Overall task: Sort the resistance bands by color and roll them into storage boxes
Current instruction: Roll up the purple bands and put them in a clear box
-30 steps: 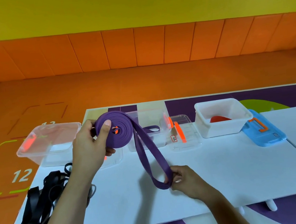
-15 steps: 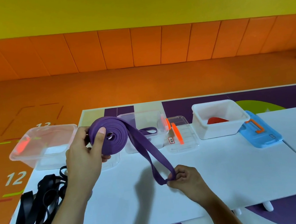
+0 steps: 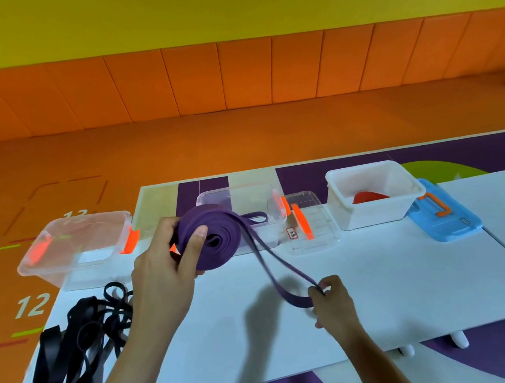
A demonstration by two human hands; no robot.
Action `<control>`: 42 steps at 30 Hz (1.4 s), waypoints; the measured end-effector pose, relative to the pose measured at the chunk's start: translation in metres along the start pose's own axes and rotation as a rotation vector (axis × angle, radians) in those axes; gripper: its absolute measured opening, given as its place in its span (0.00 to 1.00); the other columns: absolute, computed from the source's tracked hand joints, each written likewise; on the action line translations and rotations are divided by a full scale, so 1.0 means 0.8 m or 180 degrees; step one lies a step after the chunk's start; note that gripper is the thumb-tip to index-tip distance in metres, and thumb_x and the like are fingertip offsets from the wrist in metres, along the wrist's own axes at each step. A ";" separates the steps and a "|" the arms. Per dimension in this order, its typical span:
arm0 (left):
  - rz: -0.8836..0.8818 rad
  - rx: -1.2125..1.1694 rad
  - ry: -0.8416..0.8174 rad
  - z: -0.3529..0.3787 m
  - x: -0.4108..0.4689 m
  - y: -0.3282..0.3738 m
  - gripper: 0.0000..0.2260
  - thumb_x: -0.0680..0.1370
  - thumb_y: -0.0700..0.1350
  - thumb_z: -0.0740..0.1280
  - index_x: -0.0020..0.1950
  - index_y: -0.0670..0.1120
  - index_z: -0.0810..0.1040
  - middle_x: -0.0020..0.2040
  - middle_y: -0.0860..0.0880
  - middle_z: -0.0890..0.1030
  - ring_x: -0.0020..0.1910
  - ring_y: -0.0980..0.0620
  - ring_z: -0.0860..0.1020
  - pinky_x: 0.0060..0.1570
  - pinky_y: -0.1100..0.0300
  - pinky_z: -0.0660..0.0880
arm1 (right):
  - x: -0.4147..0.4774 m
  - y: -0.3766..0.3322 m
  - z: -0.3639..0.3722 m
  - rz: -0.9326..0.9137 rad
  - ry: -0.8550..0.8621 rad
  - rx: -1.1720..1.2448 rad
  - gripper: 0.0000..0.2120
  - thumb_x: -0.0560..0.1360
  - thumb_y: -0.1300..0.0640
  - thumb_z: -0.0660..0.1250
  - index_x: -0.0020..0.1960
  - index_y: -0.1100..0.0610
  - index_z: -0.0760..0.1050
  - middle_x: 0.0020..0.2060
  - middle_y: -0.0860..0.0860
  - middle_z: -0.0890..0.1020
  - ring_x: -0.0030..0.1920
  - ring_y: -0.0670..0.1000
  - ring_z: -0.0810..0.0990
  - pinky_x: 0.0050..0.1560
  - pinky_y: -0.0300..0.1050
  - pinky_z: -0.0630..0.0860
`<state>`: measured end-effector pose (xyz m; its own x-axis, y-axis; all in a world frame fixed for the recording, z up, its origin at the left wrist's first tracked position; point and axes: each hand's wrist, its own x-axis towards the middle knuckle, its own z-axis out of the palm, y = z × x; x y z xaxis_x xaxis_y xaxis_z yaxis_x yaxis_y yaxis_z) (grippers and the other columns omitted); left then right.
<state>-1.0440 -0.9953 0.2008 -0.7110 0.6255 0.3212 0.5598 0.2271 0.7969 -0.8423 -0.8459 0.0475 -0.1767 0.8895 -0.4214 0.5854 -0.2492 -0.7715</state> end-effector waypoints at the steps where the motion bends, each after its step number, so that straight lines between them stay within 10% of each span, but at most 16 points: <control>1: 0.0002 -0.0046 -0.0056 0.002 -0.002 0.002 0.08 0.81 0.59 0.64 0.54 0.56 0.74 0.42 0.56 0.83 0.31 0.57 0.84 0.34 0.49 0.80 | 0.000 0.003 0.004 0.0066 -0.0190 0.0077 0.04 0.79 0.55 0.64 0.52 0.52 0.69 0.35 0.55 0.81 0.27 0.53 0.79 0.29 0.45 0.78; 4: 0.0077 -0.0126 -0.0277 0.003 -0.004 0.006 0.09 0.79 0.58 0.65 0.55 0.56 0.75 0.43 0.56 0.83 0.32 0.52 0.83 0.36 0.51 0.82 | -0.001 0.010 0.012 0.0219 -0.0784 0.0161 0.09 0.78 0.60 0.65 0.57 0.61 0.70 0.37 0.58 0.78 0.30 0.51 0.75 0.27 0.43 0.73; 10: 0.0185 -0.0042 -0.1098 -0.003 -0.003 0.011 0.11 0.79 0.59 0.68 0.56 0.55 0.76 0.46 0.54 0.83 0.33 0.50 0.82 0.41 0.46 0.82 | -0.002 -0.005 -0.032 -0.0346 -0.1982 -0.2295 0.50 0.62 0.42 0.79 0.78 0.45 0.60 0.72 0.53 0.69 0.65 0.53 0.77 0.61 0.46 0.77; 16: 0.0153 0.0159 -0.1549 0.002 -0.011 0.011 0.12 0.78 0.60 0.68 0.54 0.55 0.75 0.46 0.55 0.82 0.33 0.49 0.82 0.45 0.45 0.79 | -0.037 -0.108 -0.043 -0.1775 -0.0263 0.0186 0.12 0.78 0.62 0.67 0.53 0.45 0.79 0.49 0.45 0.84 0.50 0.45 0.82 0.48 0.32 0.74; 22: 0.0157 0.0115 -0.1691 0.002 -0.014 0.012 0.10 0.79 0.58 0.69 0.55 0.55 0.76 0.46 0.56 0.83 0.34 0.51 0.83 0.43 0.45 0.79 | -0.090 -0.143 -0.038 -0.2421 -0.1285 0.0778 0.08 0.82 0.55 0.67 0.59 0.50 0.83 0.53 0.44 0.86 0.57 0.47 0.83 0.61 0.43 0.78; 35: -0.0452 -0.1430 -0.1041 0.020 -0.023 0.012 0.09 0.78 0.50 0.68 0.57 0.49 0.79 0.49 0.48 0.84 0.42 0.44 0.85 0.38 0.46 0.84 | -0.082 -0.128 -0.026 -0.1877 -0.1230 0.1735 0.14 0.76 0.52 0.70 0.56 0.58 0.83 0.46 0.49 0.88 0.47 0.48 0.86 0.47 0.38 0.80; 42: -0.1311 -0.2420 -0.1069 0.031 -0.031 0.016 0.13 0.79 0.49 0.66 0.59 0.43 0.74 0.53 0.39 0.85 0.46 0.32 0.85 0.51 0.41 0.83 | -0.077 -0.124 -0.023 -0.1707 -0.1276 0.1886 0.12 0.78 0.54 0.69 0.57 0.59 0.83 0.44 0.52 0.87 0.45 0.52 0.85 0.47 0.49 0.84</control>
<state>-1.0086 -0.9899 0.1901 -0.5649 0.8145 -0.1321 -0.2235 0.0031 0.9747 -0.8748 -0.8688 0.1586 -0.6375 0.7702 0.0177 -0.1409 -0.0940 -0.9856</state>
